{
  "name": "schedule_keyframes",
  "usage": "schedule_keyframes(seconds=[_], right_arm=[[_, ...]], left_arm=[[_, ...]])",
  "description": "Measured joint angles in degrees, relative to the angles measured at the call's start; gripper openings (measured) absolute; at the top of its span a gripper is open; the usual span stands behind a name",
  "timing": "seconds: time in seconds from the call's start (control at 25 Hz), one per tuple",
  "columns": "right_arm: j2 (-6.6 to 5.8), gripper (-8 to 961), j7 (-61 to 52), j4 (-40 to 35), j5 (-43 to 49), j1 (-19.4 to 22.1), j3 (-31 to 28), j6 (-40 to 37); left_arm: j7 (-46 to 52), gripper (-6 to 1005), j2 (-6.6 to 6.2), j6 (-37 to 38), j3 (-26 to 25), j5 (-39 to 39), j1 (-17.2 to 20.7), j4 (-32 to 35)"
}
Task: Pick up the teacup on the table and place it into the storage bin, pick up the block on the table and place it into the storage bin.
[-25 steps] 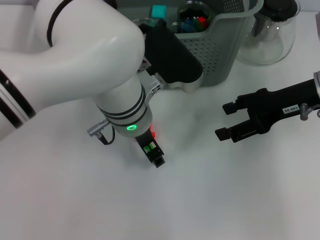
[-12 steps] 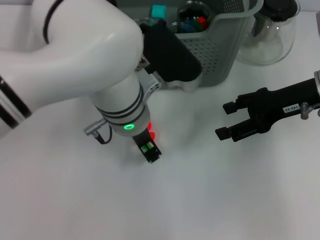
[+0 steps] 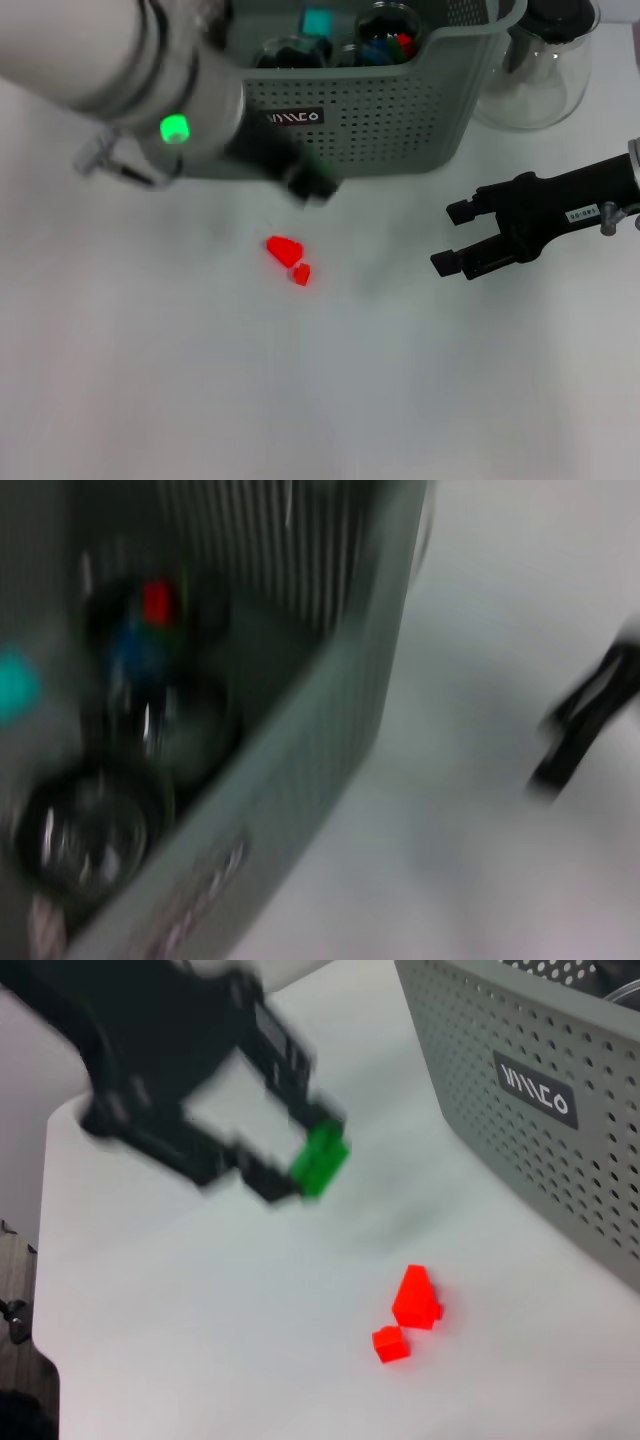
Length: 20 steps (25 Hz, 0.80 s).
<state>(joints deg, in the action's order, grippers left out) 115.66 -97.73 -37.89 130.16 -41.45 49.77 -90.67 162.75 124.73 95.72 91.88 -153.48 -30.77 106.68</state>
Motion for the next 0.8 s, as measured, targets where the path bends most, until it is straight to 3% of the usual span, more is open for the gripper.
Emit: schedule_keyframes(seconds=[0.2,0.36,0.56,0.8], right_arm=[[-0.29,946,0.0,0.0,-0.1,0.0,-0.1,0.2],[-0.5,946,-0.6,0.0,-0.1,-0.1,-0.1,0.3],[-0.87,946,-1.4,0.0,0.0,0.0,-0.1,0.3],[-2.7,946,-3.6,-0.2,0.0,0.1,-0.1,-0.3]], left_arm=[[-5.4,408,-0.37,-4.4,-14.5,14.6,-2.5,5.1],[-7.7,408,-0.72,-12.3,-20.9,14.7,-6.9,0.5],[-8.1,411,-3.0,-21.8,-25.4,8.9,-15.5,-17.6],[-8.2,417,-5.52,-27.7,-28.2,6.6,-23.3,-36.3]])
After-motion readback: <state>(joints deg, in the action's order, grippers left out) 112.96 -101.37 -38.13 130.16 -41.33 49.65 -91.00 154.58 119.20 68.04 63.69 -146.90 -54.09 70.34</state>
